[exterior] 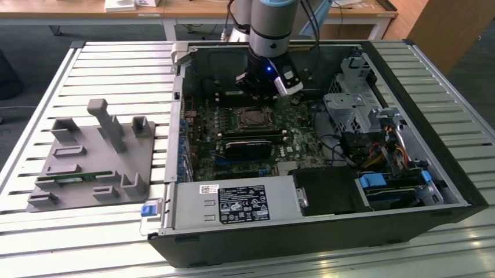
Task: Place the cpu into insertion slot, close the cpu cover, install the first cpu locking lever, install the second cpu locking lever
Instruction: 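Install the first cpu locking lever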
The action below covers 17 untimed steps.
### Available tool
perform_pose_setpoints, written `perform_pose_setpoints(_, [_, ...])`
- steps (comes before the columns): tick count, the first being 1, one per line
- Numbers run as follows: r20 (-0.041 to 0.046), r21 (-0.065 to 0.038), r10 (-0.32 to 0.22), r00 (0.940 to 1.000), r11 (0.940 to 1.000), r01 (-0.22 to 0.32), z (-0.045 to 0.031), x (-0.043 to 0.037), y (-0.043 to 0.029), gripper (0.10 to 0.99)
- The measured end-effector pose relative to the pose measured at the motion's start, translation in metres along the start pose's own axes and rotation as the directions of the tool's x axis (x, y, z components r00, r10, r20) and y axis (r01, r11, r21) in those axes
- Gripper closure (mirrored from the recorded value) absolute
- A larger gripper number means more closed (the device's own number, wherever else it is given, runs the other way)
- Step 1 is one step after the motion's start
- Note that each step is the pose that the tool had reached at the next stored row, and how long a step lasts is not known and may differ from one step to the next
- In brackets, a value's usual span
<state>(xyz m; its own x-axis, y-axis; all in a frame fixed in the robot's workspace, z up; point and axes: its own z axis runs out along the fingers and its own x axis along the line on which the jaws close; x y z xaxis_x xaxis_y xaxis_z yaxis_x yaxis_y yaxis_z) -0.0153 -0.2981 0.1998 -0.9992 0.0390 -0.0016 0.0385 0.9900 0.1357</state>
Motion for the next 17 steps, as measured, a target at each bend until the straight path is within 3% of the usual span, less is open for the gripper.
perform_pose_setpoints(3, [0.0003,0.001,0.0,1.0,1.0,0.0,0.0003,-0.0001,0.0001,0.98])
perform_pose_setpoints(8, [0.0004,0.015,0.0,1.0,0.9999,0.0,0.0012,0.0,-0.0001,0.98])
perform_pose_setpoints(17, [0.001,0.016,0.0,1.0,0.9999,0.0,0.0025,-0.0002,0.0004,0.98])
